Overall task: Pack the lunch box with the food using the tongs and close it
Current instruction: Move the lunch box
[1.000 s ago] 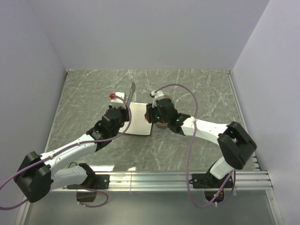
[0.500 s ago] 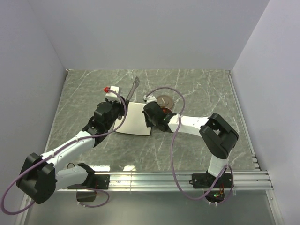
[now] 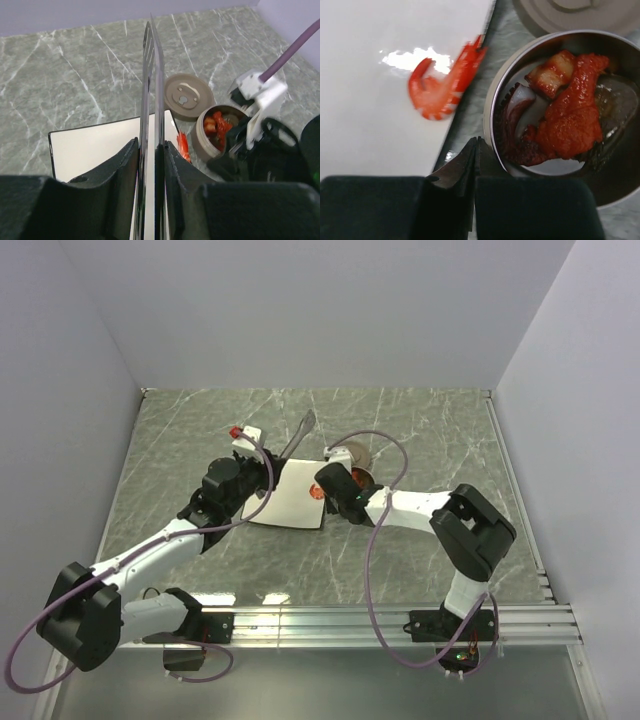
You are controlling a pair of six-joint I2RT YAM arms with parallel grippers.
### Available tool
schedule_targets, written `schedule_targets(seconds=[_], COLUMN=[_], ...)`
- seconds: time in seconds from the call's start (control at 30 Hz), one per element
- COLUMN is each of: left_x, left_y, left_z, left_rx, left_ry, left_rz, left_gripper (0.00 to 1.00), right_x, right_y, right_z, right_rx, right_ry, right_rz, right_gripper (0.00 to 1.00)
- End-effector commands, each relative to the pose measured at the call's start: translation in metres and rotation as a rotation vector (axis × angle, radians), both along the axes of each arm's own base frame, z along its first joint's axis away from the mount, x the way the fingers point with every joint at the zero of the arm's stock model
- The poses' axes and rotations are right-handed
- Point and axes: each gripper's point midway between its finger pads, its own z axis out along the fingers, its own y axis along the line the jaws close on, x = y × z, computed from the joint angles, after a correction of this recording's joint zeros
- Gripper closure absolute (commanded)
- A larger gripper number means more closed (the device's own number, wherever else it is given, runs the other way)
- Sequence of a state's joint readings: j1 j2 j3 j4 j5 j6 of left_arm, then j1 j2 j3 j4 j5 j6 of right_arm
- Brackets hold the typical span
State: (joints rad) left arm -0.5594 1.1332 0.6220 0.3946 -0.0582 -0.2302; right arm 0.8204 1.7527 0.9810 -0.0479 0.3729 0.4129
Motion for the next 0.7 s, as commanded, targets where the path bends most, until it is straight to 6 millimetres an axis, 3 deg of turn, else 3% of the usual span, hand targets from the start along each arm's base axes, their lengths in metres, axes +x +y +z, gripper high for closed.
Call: schedule_targets(seconds=[0.0,0.1,0.23,0.33,0.43,0.47,0.53,0.57,0.63,0.67], left_x=[-0.002,-0.004,-0.012,-0.025,-0.045,-0.049,-0.063,-0.063,-0.074,-0.073], left_y=[-0.010,-0.012,-0.016,-0.018,-0.024,-0.020,-0.025,-0.018,-0.021,-0.015], left_z=[0.005,-0.002,-0.012,-0.016,-0.019,-0.027,-0.026,-0.032,-0.036,-0.038], left_rx=[-0.019,-0.007,-0.005,-0.003,-0.015,-0.004,-0.020,-0.005,-0.009,-0.002], left_ry=[-0.039,-0.033,-0.024,-0.021,-0.011,0.003,0.009,0.018,0.032,0.034], left_rz=[-0.052,-0.062,-0.072,-0.060,-0.071,-0.044,-0.041,0.012,0.017,0.065], left_gripper=[0.69,0.68,0.68,0.68,0.68,0.68,0.67,0.67,0.66,0.65], right_x=[0.016,0.021,0.025,0.028,0.028,0.026,0.022,0.019,0.014,0.010], right_y=[-0.026,-0.032,-0.026,-0.022,-0.016,-0.016,-0.018,-0.023,-0.034,-0.041], right_z=[0.021,0.021,0.028,0.052,0.093,0.117,0.140,0.164,0.176,0.192], right_rx=[0.016,0.023,0.053,0.100,0.178,0.217,0.258,0.293,0.300,0.324], right_ry=[-0.066,-0.071,-0.104,-0.162,-0.247,-0.298,-0.347,-0.400,-0.436,-0.467], right_rz=[-0.105,-0.111,-0.079,-0.059,-0.014,0.001,0.018,0.019,-0.003,-0.009], right_gripper=[1.00,1.00,1.00,1.00,0.98,0.94,0.87,0.78,0.70,0.60])
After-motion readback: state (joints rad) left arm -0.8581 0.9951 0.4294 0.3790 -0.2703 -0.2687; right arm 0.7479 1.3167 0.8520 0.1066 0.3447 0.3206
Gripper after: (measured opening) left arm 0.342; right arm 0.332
